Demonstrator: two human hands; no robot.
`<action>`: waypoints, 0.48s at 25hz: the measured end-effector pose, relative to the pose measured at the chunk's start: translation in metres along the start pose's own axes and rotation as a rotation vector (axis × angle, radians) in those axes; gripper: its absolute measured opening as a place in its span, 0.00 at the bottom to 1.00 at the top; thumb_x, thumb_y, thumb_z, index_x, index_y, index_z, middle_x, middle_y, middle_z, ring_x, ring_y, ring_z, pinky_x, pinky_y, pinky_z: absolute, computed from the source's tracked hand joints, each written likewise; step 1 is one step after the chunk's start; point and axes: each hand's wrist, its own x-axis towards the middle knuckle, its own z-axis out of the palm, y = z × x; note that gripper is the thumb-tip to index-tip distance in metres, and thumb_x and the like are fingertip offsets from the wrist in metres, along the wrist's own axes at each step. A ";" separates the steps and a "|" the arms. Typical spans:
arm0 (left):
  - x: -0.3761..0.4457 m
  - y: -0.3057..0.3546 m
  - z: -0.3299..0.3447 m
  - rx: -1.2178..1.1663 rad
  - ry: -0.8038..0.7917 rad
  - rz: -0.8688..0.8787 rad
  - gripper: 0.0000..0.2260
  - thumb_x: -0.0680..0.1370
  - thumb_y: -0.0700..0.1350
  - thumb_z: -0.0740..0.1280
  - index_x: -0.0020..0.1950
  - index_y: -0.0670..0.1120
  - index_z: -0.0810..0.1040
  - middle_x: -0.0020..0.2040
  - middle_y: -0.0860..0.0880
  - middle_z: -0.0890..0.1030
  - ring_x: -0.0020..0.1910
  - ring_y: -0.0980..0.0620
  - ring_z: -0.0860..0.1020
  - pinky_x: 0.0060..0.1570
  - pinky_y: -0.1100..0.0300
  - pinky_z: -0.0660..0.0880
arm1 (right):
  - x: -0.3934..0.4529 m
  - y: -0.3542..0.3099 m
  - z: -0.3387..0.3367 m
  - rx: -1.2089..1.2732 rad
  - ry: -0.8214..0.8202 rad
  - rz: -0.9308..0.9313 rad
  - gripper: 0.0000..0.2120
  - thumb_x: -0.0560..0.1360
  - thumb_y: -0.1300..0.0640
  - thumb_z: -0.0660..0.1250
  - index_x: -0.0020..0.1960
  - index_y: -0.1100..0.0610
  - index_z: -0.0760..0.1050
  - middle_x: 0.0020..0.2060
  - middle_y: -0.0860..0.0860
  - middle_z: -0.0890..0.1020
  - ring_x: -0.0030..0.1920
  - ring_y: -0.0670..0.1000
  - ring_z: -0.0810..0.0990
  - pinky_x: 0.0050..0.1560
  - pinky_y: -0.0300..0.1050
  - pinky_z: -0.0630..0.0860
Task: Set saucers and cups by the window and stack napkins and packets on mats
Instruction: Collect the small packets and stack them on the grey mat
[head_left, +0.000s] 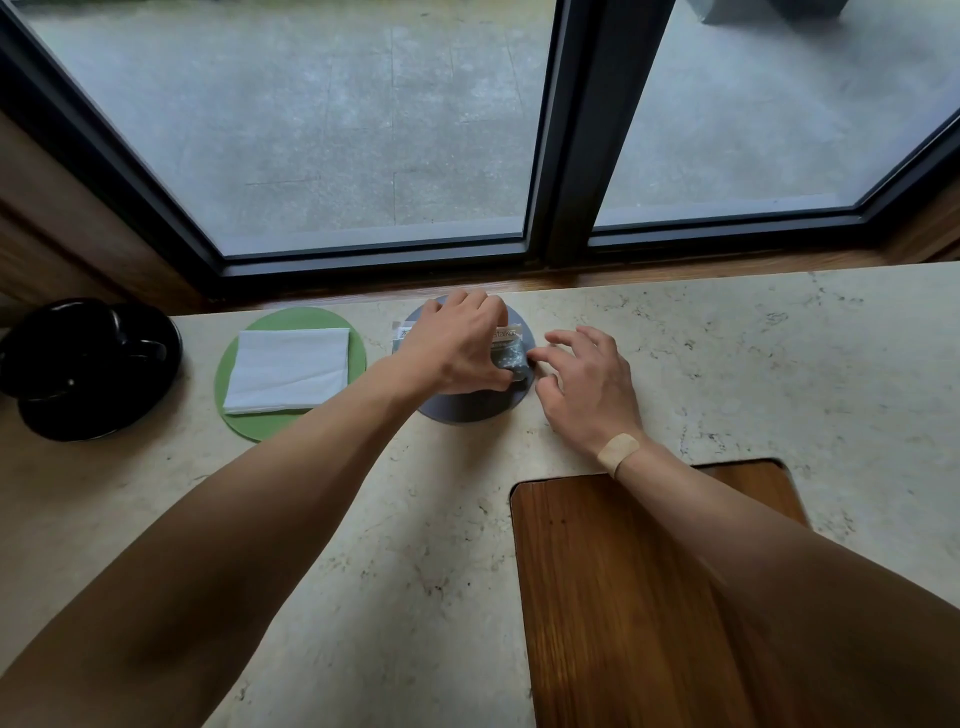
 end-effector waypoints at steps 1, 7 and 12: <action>0.001 0.001 0.001 -0.002 0.008 -0.003 0.27 0.67 0.62 0.70 0.58 0.49 0.68 0.57 0.48 0.74 0.56 0.48 0.68 0.57 0.50 0.66 | 0.000 0.000 0.000 0.001 -0.001 0.003 0.16 0.75 0.56 0.63 0.61 0.52 0.79 0.64 0.52 0.77 0.69 0.55 0.67 0.68 0.56 0.67; 0.006 0.003 0.004 -0.177 0.022 -0.011 0.27 0.67 0.58 0.74 0.59 0.49 0.68 0.56 0.48 0.73 0.52 0.51 0.70 0.52 0.54 0.72 | 0.007 0.002 -0.005 0.025 0.003 0.008 0.16 0.75 0.55 0.62 0.62 0.53 0.78 0.64 0.51 0.77 0.68 0.55 0.66 0.67 0.56 0.67; 0.001 -0.003 0.003 -0.287 0.025 0.027 0.27 0.67 0.51 0.77 0.60 0.47 0.68 0.56 0.49 0.72 0.51 0.51 0.72 0.46 0.60 0.72 | 0.023 -0.007 -0.010 0.149 -0.023 0.149 0.19 0.78 0.42 0.59 0.59 0.51 0.80 0.63 0.49 0.76 0.66 0.53 0.65 0.63 0.53 0.68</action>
